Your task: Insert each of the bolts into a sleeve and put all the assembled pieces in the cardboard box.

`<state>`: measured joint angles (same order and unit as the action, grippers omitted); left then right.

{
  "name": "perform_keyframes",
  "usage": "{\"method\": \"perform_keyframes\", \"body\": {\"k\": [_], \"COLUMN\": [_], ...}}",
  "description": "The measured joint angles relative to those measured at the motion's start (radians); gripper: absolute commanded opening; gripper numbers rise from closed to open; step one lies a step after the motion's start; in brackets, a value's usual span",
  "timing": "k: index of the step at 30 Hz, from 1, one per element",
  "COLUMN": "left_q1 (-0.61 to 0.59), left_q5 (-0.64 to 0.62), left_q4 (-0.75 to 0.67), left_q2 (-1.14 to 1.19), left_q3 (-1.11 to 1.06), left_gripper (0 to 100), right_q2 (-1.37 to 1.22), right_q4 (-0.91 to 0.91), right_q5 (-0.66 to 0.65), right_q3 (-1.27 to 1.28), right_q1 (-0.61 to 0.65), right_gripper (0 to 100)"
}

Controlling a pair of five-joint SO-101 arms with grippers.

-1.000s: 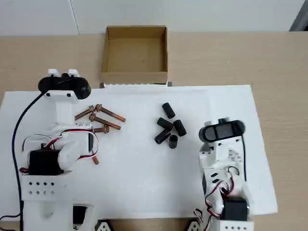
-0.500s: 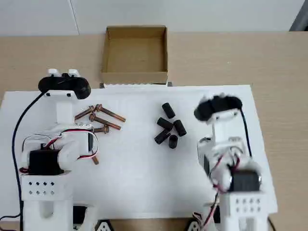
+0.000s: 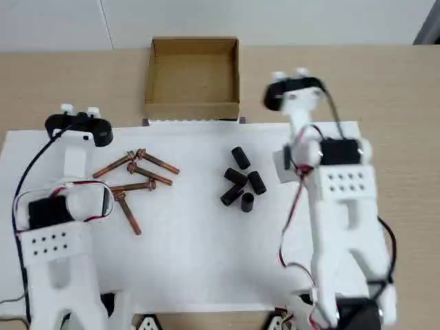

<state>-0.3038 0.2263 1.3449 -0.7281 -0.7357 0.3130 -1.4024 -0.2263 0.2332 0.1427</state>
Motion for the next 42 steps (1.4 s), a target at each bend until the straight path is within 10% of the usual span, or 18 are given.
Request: {"method": "perform_keyframes", "body": {"k": [10, 42], "left_q1": [-0.006, -0.006], "left_q5": [-0.069, -0.118], "left_q4": [-0.083, -0.172], "left_q2": [0.057, 0.359], "left_q3": [0.0, 0.002], "left_gripper": [12, 12], "right_q2": [-0.368, -1.092], "right_q4": [-0.121, -0.232], "right_q5": [-0.14, -0.176], "right_q3": [-0.305, -1.003], "right_q1": [0.104, 0.226], "right_gripper": [15.6, 15.4]}}
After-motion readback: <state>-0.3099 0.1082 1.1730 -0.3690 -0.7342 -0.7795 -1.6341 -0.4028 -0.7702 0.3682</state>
